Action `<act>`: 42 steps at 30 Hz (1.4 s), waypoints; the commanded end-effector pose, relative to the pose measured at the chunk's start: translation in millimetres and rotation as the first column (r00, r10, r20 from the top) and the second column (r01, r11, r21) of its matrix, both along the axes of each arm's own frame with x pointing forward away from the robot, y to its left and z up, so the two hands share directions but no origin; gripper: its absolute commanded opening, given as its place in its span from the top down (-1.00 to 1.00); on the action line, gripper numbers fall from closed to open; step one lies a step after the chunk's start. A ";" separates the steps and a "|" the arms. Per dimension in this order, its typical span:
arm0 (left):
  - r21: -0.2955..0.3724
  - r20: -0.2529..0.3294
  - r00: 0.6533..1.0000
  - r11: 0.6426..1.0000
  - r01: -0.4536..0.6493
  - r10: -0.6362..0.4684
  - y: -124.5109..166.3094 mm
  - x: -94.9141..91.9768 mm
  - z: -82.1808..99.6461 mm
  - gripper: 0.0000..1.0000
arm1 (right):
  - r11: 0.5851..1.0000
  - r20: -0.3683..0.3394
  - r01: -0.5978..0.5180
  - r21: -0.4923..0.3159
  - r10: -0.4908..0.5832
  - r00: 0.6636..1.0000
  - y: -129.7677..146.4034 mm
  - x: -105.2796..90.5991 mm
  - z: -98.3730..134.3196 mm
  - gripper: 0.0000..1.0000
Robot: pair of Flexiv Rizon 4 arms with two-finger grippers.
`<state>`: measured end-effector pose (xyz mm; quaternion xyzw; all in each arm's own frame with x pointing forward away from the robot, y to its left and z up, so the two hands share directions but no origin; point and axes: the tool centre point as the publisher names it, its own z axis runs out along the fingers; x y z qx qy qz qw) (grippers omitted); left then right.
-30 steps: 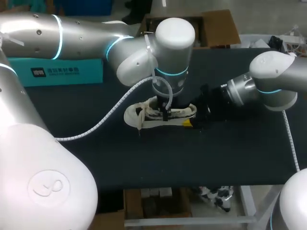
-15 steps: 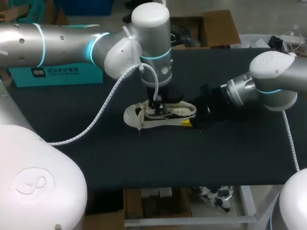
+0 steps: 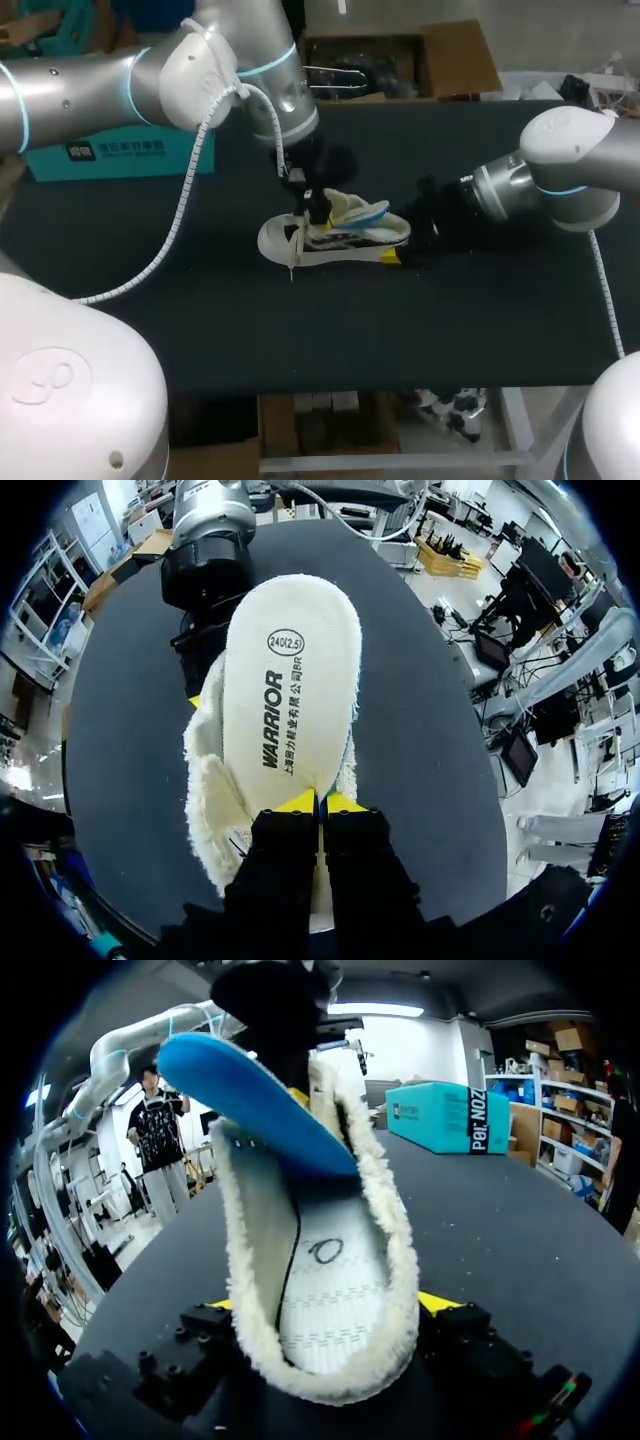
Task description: Open the shoe tongue, take the insole out of the shoe, put the insole back into the shoe, and pack the shoe into the shoebox
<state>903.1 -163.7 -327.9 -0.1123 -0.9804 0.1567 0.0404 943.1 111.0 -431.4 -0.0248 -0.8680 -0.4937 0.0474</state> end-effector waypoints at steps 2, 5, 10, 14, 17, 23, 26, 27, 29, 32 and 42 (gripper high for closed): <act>-0.008 -0.009 1.000 1.000 0.000 0.000 -3.6 -0.7 3.5 0.70 | 1.000 -0.001 -0.001 0.002 0.001 1.000 0.7 2.4 -9.1 1.00; -0.008 -0.008 1.000 1.000 -0.005 0.005 -9.9 2.5 6.9 0.31 | 1.000 -0.001 -0.001 0.002 0.001 1.000 0.7 2.4 -9.1 1.00; -0.017 -0.007 1.000 1.000 -0.009 0.008 -21.6 6.5 13.3 0.07 | 1.000 -0.001 -0.001 0.002 0.001 1.000 0.7 2.4 -9.1 1.00; -0.028 0.004 1.000 1.000 0.008 -0.008 -30.9 2.0 19.3 0.08 | 1.000 -0.001 -0.001 0.002 0.001 1.000 0.7 2.4 -9.1 1.00; -0.026 0.027 0.999 0.999 0.023 -0.022 -40.9 -2.7 23.8 0.10 | 1.000 -0.001 -0.001 0.002 0.001 1.000 0.7 2.4 -9.1 1.00; 0.006 0.086 0.996 1.000 0.012 -0.012 -64.1 -12.4 16.8 0.11 | 1.000 -0.001 -0.001 0.002 0.001 1.000 0.7 2.4 -9.1 1.00; 0.013 0.098 0.995 1.000 0.007 -0.008 -72.5 -13.4 12.6 0.12 | 1.000 -0.001 -0.001 0.002 0.001 1.000 0.7 2.4 -9.1 1.00; 0.013 0.098 0.995 1.000 0.008 -0.009 -75.5 -12.9 11.3 0.12 | 1.000 -0.001 -0.001 0.002 0.001 1.000 0.7 2.4 -9.1 1.00; 0.013 0.099 0.995 1.000 0.004 -0.006 -79.9 -11.6 8.5 0.12 | 1.000 -0.001 -0.001 0.002 0.001 1.000 0.7 2.4 -9.1 1.00; 0.020 0.107 0.994 1.000 -0.006 0.004 -85.9 -9.2 2.9 0.13 | 1.000 -0.001 -0.001 0.002 0.001 1.000 0.7 2.4 -9.1 1.00; 0.024 0.157 0.986 0.998 -0.061 0.056 -98.7 -1.7 -16.7 0.15 | 1.000 -0.001 -0.001 0.002 0.001 1.000 0.7 2.4 -9.1 1.00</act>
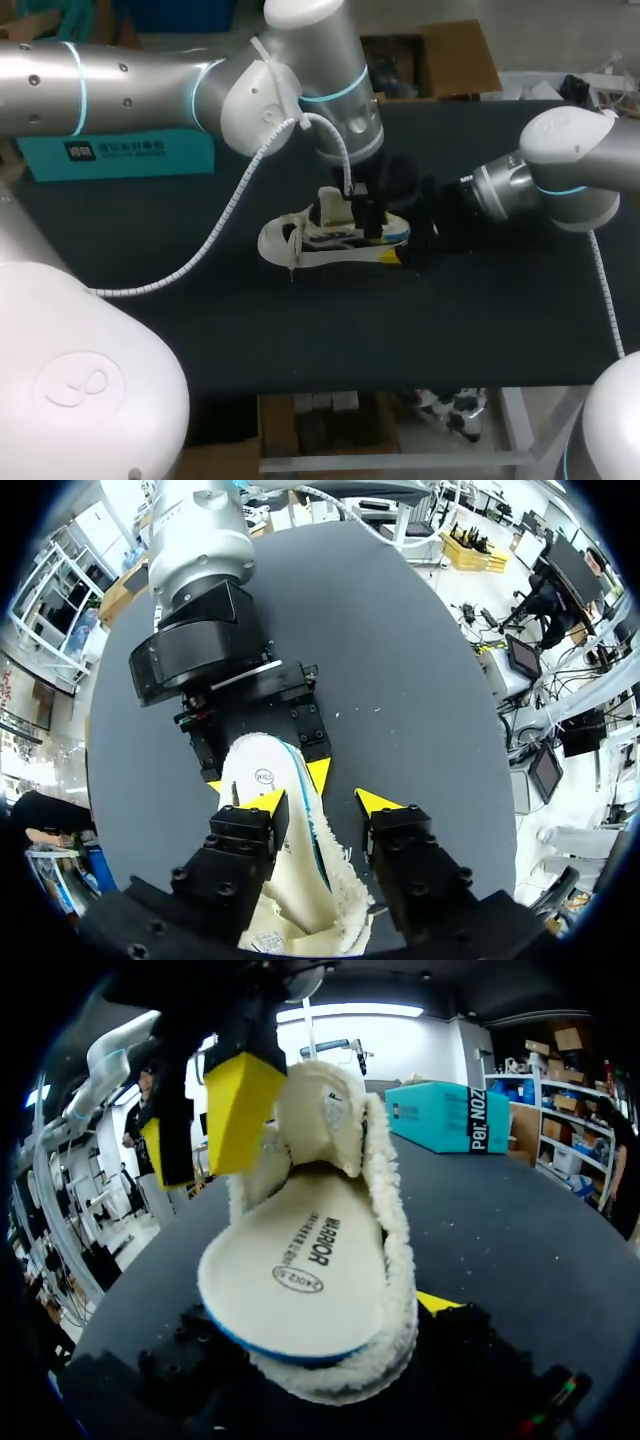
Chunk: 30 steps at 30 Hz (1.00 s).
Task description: Open the shoe tongue, take the insole out of the shoe, put the insole back into the shoe, and pack the shoe into the shoebox
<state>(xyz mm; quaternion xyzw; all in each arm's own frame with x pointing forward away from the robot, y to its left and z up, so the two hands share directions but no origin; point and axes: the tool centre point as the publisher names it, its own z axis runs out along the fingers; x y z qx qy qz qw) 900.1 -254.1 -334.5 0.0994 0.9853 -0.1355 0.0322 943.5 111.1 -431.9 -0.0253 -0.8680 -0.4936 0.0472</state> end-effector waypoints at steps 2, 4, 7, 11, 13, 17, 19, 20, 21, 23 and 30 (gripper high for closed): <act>-0.001 0.018 1.000 1.000 -0.015 0.015 -11.6 3.2 -14.1 0.14 | 1.000 -0.001 -0.002 0.002 0.002 1.000 0.6 2.0 -8.6 1.00; -0.004 0.028 0.999 1.000 -0.022 0.022 -14.8 5.3 -17.7 0.13 | 1.000 -0.001 -0.002 0.002 0.002 1.000 0.6 2.0 -8.6 1.00; -0.008 0.036 0.999 1.000 -0.028 0.028 -18.0 9.1 -20.7 0.11 | 1.000 -0.001 -0.002 0.002 0.002 1.000 0.6 2.0 -8.6 1.00; -0.012 0.052 0.997 0.999 -0.049 0.049 -19.4 15.7 -22.2 0.11 | 1.000 -0.001 -0.002 0.002 0.002 1.000 0.6 2.0 -8.6 1.00; -0.009 0.065 0.996 0.998 -0.064 0.064 -20.1 19.0 -23.4 0.10 | 1.000 -0.001 -0.002 0.002 0.002 1.000 0.6 2.0 -8.6 1.00; -0.012 0.075 0.994 0.997 -0.082 0.083 -19.4 26.6 -23.8 0.11 | 1.000 -0.001 -0.002 0.002 0.002 1.000 0.6 2.0 -8.6 1.00; -0.015 0.070 0.994 0.997 -0.081 0.082 -18.4 29.5 -22.4 0.12 | 1.000 -0.001 -0.002 0.002 0.002 1.000 0.6 2.0 -8.6 1.00; -0.017 0.070 0.994 0.997 -0.081 0.082 -17.6 30.3 -21.1 0.14 | 1.000 -0.001 -0.002 0.002 0.002 1.000 0.6 2.0 -8.6 1.00; -0.022 0.070 0.994 0.996 -0.081 0.083 -17.0 31.0 -19.6 0.15 | 1.000 -0.001 -0.002 0.002 0.002 1.000 0.6 2.0 -8.6 1.00; -0.025 0.073 0.994 0.996 -0.084 0.085 -16.4 32.3 -17.5 0.15 | 1.000 -0.001 -0.002 0.002 0.002 1.000 0.6 2.0 -8.6 1.00; -0.031 0.080 0.992 0.995 -0.098 0.100 -14.0 37.9 -13.8 0.24 | 1.000 -0.001 -0.002 0.002 0.002 1.000 0.6 2.0 -8.6 1.00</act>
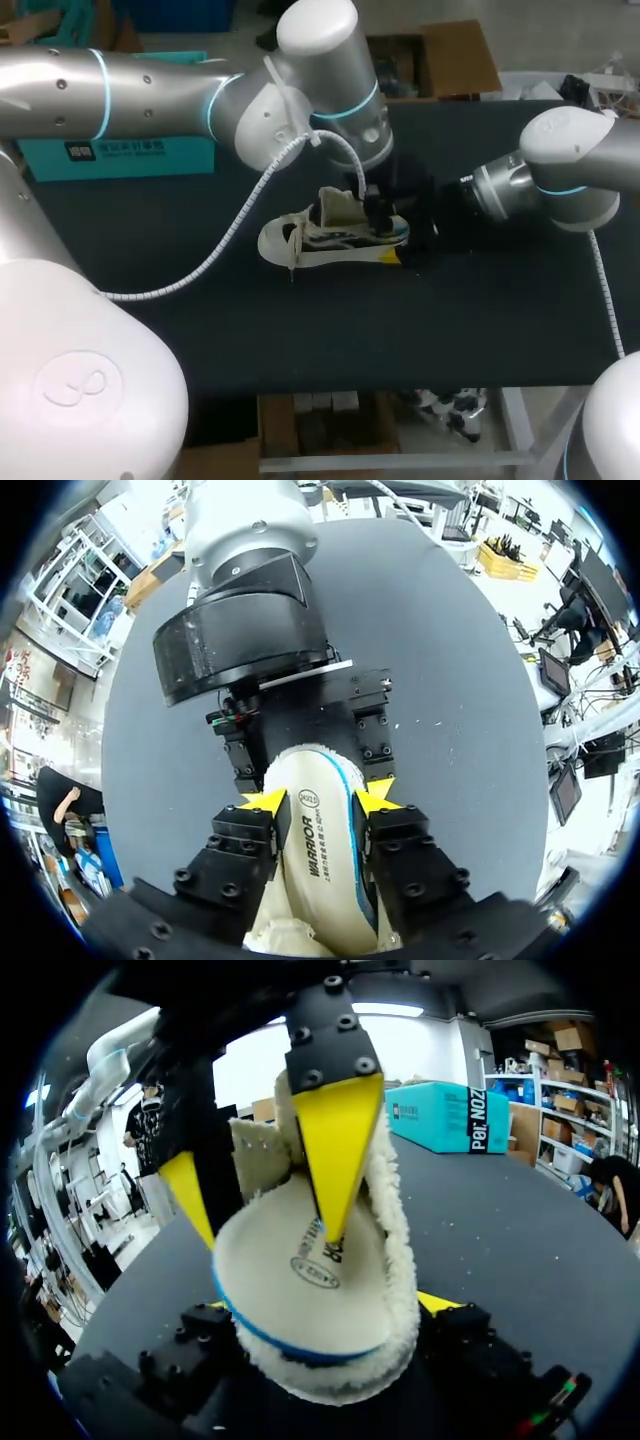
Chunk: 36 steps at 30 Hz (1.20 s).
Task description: Open the shoe tongue, take the insole out of the shoe, put the insole back into the shoe, and pack the shoe into the shoebox
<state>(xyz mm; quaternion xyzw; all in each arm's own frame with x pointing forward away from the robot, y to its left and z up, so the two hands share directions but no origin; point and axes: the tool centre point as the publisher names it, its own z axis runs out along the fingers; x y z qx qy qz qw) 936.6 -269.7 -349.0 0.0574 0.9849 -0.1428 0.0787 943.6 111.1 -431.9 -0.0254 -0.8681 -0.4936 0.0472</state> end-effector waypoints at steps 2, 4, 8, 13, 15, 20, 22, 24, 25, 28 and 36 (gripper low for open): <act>-0.002 0.004 1.000 1.000 -0.009 0.009 3.1 1.9 1.4 0.27 | 1.000 -0.001 -0.002 0.003 0.002 1.000 0.7 1.9 -8.6 1.00; -0.002 0.005 1.000 1.000 -0.013 0.013 4.1 2.2 1.5 0.29 | 1.000 -0.001 -0.002 0.003 0.002 1.000 0.7 1.9 -8.6 1.00; 0.007 0.012 1.000 1.000 -0.028 0.028 4.8 2.3 -1.5 0.35 | 1.000 -0.001 -0.002 0.003 0.002 1.000 0.7 1.9 -8.6 1.00; 0.009 0.008 0.999 0.999 -0.034 0.034 5.3 3.9 -2.5 1.00 | 1.000 -0.001 -0.002 0.003 0.002 1.000 0.7 1.9 -8.6 1.00; 0.001 0.001 0.999 0.999 -0.034 0.034 6.8 4.5 0.4 1.00 | 1.000 -0.001 -0.002 0.003 0.002 1.000 0.7 1.9 -8.6 1.00; -0.033 -0.024 1.000 0.999 -0.006 0.005 11.6 2.5 12.9 1.00 | 1.000 -0.001 -0.002 0.003 0.002 1.000 0.7 1.9 -8.6 1.00; -0.041 -0.025 1.000 0.999 0.001 -0.002 13.0 0.5 17.9 1.00 | 1.000 -0.001 -0.002 0.003 0.002 1.000 0.7 1.9 -8.6 1.00; -0.057 -0.035 0.999 0.998 0.022 -0.024 14.6 -2.6 24.6 1.00 | 1.000 -0.001 -0.002 0.003 0.002 1.000 0.7 1.9 -8.6 1.00; -0.060 -0.034 0.999 0.998 0.028 -0.030 14.8 -4.0 27.2 1.00 | 1.000 -0.001 -0.002 0.003 0.002 1.000 0.7 1.9 -8.6 1.00; -0.067 -0.031 0.998 0.996 0.051 -0.053 12.2 -10.3 34.9 1.00 | 1.000 -0.001 -0.002 0.003 0.002 1.000 0.7 1.9 -8.6 1.00; -0.063 -0.018 0.991 0.990 0.130 -0.131 -11.3 -34.3 42.6 1.00 | 1.000 -0.001 -0.002 0.003 0.002 1.000 0.7 1.9 -8.6 1.00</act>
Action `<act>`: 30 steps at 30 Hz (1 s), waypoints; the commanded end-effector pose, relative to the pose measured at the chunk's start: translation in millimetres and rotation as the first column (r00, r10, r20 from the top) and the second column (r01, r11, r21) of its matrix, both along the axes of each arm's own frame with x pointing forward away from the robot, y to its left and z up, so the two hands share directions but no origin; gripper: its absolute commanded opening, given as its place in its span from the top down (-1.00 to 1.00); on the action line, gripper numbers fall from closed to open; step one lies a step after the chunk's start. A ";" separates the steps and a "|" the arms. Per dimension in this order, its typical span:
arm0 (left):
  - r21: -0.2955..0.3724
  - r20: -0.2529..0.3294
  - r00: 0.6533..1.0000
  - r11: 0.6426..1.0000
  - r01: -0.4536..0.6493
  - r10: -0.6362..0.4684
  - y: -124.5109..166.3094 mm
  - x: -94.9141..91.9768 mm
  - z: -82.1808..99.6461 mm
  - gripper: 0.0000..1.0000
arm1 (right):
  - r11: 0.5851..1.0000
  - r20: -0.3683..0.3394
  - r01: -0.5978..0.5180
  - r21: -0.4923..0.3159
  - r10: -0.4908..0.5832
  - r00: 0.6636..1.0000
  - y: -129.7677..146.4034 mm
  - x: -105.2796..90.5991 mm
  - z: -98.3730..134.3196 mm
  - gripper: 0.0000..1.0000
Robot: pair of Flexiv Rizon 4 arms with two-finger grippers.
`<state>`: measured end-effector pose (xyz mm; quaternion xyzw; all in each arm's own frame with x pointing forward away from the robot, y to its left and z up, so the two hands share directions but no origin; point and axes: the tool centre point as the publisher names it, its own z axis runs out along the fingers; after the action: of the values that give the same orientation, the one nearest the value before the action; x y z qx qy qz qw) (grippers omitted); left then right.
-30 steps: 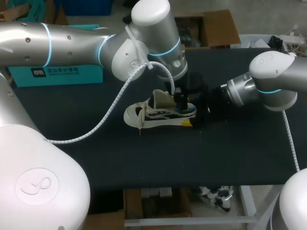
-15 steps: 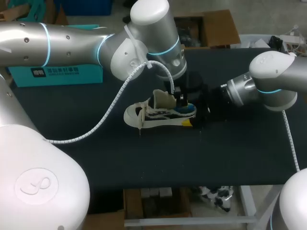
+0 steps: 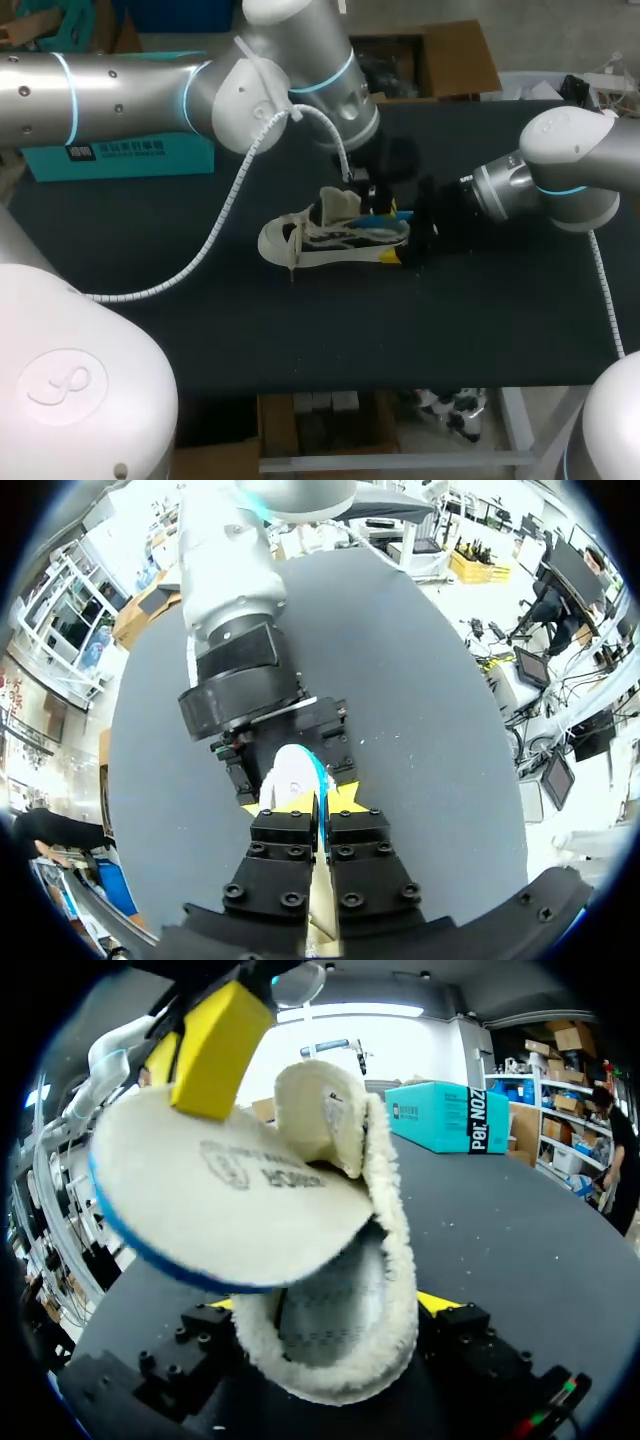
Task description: Open the shoe tongue, take the insole out of the shoe, put the insole back into the shoe, and pack the shoe into the shoebox
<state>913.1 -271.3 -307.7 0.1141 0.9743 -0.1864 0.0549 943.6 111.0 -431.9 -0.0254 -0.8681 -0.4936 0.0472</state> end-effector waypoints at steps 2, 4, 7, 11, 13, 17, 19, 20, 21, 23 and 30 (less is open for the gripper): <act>0.026 0.022 1.000 1.000 0.009 -0.010 -15.7 -14.6 -1.0 1.00 | 1.000 -0.001 -0.003 0.003 0.003 1.000 0.7 2.0 -8.6 1.00; 0.042 0.027 1.000 0.999 0.005 -0.006 -19.5 -15.4 -4.9 1.00 | 1.000 -0.001 -0.003 0.003 0.003 1.000 0.7 2.0 -8.6 1.00; 0.053 0.022 1.000 0.999 -0.002 0.000 -20.4 -14.0 -10.6 1.00 | 1.000 -0.001 -0.003 0.003 0.003 1.000 0.7 2.0 -8.6 1.00; 0.064 0.011 1.000 0.998 -0.015 0.014 -17.5 -10.9 -17.2 0.26 | 1.000 -0.001 -0.003 0.003 0.003 1.000 0.7 2.0 -8.6 1.00; 0.069 0.006 1.000 0.997 -0.022 0.021 -15.3 -10.3 -20.3 0.25 | 1.000 -0.001 -0.003 0.003 0.003 1.000 0.7 2.0 -8.6 1.00; 0.078 -0.002 1.000 0.997 -0.030 0.030 -11.9 -8.7 -25.6 0.25 | 1.000 -0.001 -0.003 0.003 0.003 1.000 0.7 2.0 -8.6 1.00; 0.079 -0.006 0.999 0.996 -0.032 0.033 -10.4 -8.7 -27.6 0.24 | 1.000 -0.001 -0.003 0.003 0.003 1.000 0.7 2.0 -8.6 1.00; 0.080 -0.007 0.999 0.996 -0.034 0.035 -9.9 -8.6 -28.7 0.22 | 1.000 -0.001 -0.003 0.003 0.003 1.000 0.7 2.0 -8.6 1.00; 0.082 -0.009 0.999 0.996 -0.036 0.037 -9.7 -8.5 -29.8 0.24 | 1.000 -0.001 -0.003 0.003 0.003 1.000 0.7 2.0 -8.6 1.00; 0.085 -0.009 0.999 0.995 -0.047 0.048 -9.4 -7.6 -32.3 0.29 | 1.000 -0.001 -0.003 0.003 0.003 1.000 0.7 2.0 -8.6 1.00; 0.077 -0.010 0.997 0.994 -0.076 0.077 -3.4 -5.0 -34.8 1.00 | 1.000 -0.001 -0.003 0.003 0.003 1.000 0.7 2.0 -8.6 1.00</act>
<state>908.8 -277.3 -341.5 0.0782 0.9852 -0.1440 0.0499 943.5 111.0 -431.9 -0.0254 -0.8681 -0.4936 0.0473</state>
